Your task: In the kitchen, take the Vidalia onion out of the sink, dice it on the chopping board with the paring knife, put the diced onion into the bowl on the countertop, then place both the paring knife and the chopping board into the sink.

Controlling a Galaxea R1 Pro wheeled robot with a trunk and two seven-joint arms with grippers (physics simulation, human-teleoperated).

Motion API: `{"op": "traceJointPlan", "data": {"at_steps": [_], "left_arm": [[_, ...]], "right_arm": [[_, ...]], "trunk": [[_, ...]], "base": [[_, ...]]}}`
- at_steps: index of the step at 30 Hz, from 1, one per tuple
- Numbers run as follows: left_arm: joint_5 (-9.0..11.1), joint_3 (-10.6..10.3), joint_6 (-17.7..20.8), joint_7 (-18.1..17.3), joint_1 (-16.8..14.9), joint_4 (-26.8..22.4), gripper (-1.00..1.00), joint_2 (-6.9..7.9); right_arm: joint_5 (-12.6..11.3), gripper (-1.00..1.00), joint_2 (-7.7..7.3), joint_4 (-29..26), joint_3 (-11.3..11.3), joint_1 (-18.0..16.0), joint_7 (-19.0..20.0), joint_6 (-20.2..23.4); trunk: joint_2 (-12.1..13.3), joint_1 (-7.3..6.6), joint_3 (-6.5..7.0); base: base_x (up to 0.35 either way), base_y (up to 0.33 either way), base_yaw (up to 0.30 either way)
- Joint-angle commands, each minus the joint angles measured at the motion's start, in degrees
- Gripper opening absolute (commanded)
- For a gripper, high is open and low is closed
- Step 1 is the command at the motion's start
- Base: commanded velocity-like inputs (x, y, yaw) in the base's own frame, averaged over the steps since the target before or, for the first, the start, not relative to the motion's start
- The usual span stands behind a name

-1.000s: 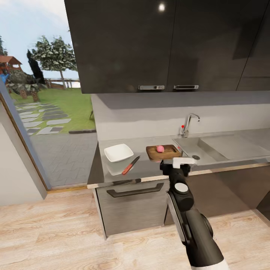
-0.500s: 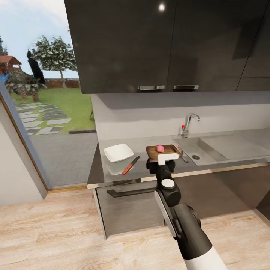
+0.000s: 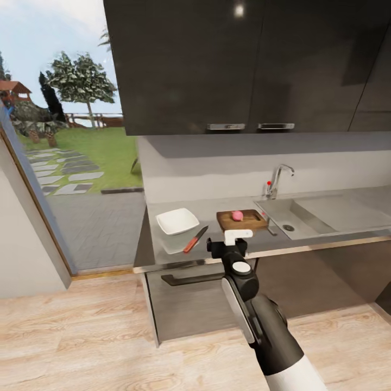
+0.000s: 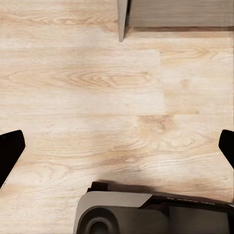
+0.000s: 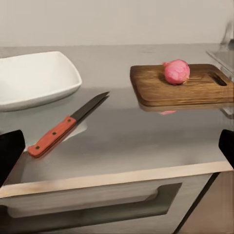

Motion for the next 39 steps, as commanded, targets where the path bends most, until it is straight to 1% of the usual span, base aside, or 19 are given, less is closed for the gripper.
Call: {"op": "traceJointPlan", "data": {"at_steps": [1,13,16,23,29,33,39], "left_arm": [[0.4,0.0,-0.1,0.1,0.0,0.0,1.00,-0.02],[0.4,0.0,-0.1,0.1,0.0,0.1,1.00,-0.02],[0.3,0.0,-0.1,0.1,0.0,0.1,1.00,-0.02],[0.3,0.0,-0.1,0.1,0.0,0.0,1.00,-0.02],[0.3,0.0,-0.1,0.1,0.0,0.0,1.00,-0.02],[0.3,0.0,-0.1,0.1,0.0,0.0,1.00,-0.02],[0.3,0.0,-0.1,0.1,0.0,0.1,1.00,-0.02]], "right_arm": [[-0.5,1.00,0.00,0.2,0.1,-0.1,-0.5,0.2],[-0.3,1.00,0.00,2.7,-0.1,0.0,-0.6,0.1],[-0.3,1.00,0.00,3.2,-0.2,0.0,-0.6,0.1],[-0.3,1.00,0.00,3.5,-0.2,0.0,-0.6,0.0],[-0.3,1.00,0.00,4.4,-0.2,0.0,-0.6,-0.1],[-0.3,1.00,0.00,4.7,-0.3,0.0,-0.6,-1.0],[-0.3,1.00,0.00,5.6,-0.6,0.0,-0.6,-1.5]], "trunk": [[-0.1,0.02,-0.09],[-0.1,0.02,-0.09],[-0.1,0.02,-0.09],[-0.1,0.02,-0.09],[-0.1,0.02,-0.09],[-0.1,0.02,-0.09],[-0.1,0.02,-0.25]], "base": [[0.000,0.293,0.000],[0.039,0.308,0.000],[0.076,0.180,0.000],[0.027,0.041,0.000],[0.253,0.003,0.000],[0.268,0.000,0.000],[0.045,0.000,0.000]]}}
